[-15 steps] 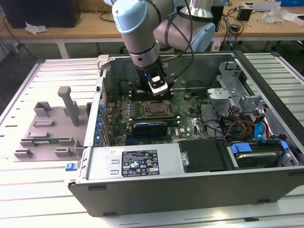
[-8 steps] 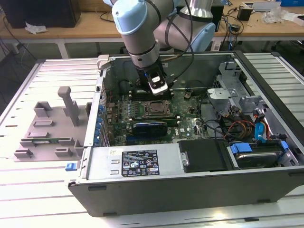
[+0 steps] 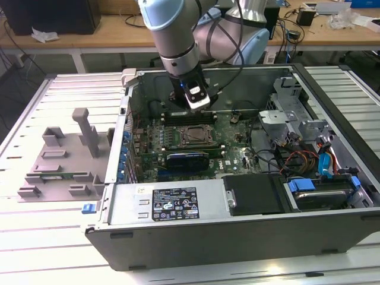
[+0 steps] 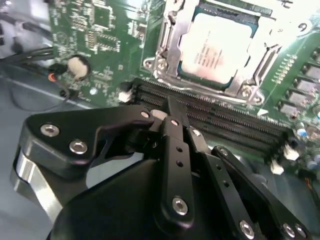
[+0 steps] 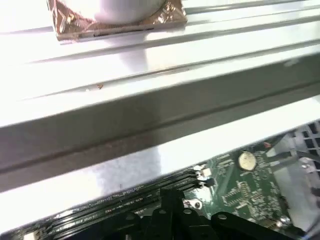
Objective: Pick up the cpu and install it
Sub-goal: 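Install the first cpu locking lever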
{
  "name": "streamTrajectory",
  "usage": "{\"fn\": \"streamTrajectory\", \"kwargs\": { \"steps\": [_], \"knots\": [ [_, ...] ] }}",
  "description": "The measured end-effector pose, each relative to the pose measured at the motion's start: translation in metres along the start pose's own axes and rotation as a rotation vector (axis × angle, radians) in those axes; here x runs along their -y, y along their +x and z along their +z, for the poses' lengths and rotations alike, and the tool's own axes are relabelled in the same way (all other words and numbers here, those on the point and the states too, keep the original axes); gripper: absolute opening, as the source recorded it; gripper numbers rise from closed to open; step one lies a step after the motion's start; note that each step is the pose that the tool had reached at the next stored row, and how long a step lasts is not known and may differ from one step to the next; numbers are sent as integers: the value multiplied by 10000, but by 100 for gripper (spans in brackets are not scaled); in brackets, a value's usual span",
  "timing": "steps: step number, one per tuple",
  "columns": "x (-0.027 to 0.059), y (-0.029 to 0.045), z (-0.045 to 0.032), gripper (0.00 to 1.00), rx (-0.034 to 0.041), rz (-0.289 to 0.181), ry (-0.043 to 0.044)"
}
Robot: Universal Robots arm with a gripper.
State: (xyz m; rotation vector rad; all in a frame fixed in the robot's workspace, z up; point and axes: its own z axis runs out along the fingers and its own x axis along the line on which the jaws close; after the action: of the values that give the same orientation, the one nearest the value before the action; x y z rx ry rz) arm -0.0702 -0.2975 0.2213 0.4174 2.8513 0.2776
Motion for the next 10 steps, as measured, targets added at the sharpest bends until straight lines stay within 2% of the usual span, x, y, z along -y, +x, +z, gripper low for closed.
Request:
{"fn": "streamTrajectory", "kwargs": {
  "steps": [2, 6, 7, 8, 9, 10],
  "knots": [
    [-7, -6, -29, 11, 9, 9, 12],
    [-7, -6, -29, 11, 21, 5, 55],
    [-7, -6, -29, 11, 46, -26, 184],
    [-8, -8, -29, 11, 42, -73, 388],
    [-7, -9, -29, 11, -20, -158, 818],
    [-8, -11, -28, 11, -132, -235, 1252]
  ]
}}
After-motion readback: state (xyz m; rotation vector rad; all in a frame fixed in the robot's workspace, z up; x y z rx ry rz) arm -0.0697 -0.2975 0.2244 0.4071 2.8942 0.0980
